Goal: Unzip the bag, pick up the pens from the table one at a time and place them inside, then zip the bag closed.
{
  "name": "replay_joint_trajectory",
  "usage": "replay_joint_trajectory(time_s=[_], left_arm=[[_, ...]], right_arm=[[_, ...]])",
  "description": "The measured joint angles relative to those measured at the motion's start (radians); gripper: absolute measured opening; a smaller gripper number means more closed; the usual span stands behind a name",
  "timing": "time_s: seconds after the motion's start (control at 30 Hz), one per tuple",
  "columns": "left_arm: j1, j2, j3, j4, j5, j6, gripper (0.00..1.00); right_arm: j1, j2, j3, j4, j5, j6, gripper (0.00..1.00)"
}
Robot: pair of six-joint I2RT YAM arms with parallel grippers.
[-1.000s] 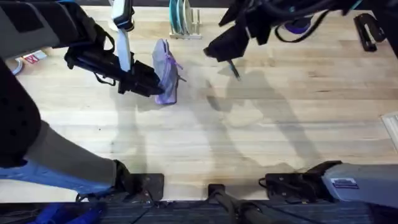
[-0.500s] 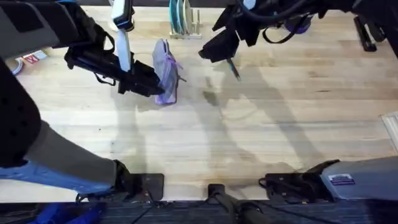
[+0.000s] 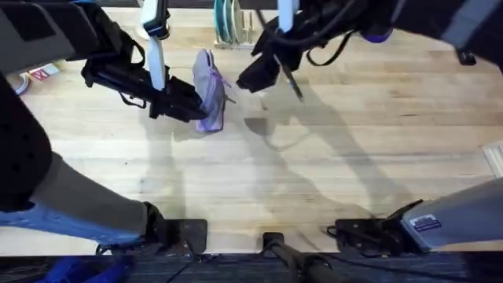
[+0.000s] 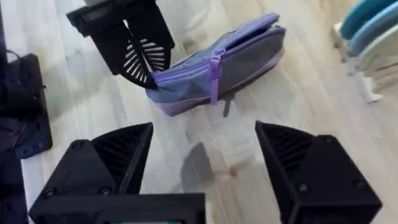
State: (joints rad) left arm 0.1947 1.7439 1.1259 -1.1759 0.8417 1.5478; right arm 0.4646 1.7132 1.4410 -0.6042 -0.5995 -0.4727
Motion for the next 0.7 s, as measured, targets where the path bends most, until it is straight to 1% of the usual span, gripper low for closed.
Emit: replay_joint_trajectory(time_s=[0.27,0.4,0.7], left_arm=[[0.0,0.0,0.0,0.0,0.0,0.0,0.043],[0.0,0.0,0.0,0.0,0.0,0.0,0.043],[0.0,0.0,0.0,0.0,0.0,0.0,0.043]], right_arm=[[0.029,0.099,0.0,0.093,0.0,0.01,0.996],[0.03,0.126,0.0,0.154,0.0,0.04,0.996],[0.036,0.169,0.0,0.208,0.0,0.079,0.996]])
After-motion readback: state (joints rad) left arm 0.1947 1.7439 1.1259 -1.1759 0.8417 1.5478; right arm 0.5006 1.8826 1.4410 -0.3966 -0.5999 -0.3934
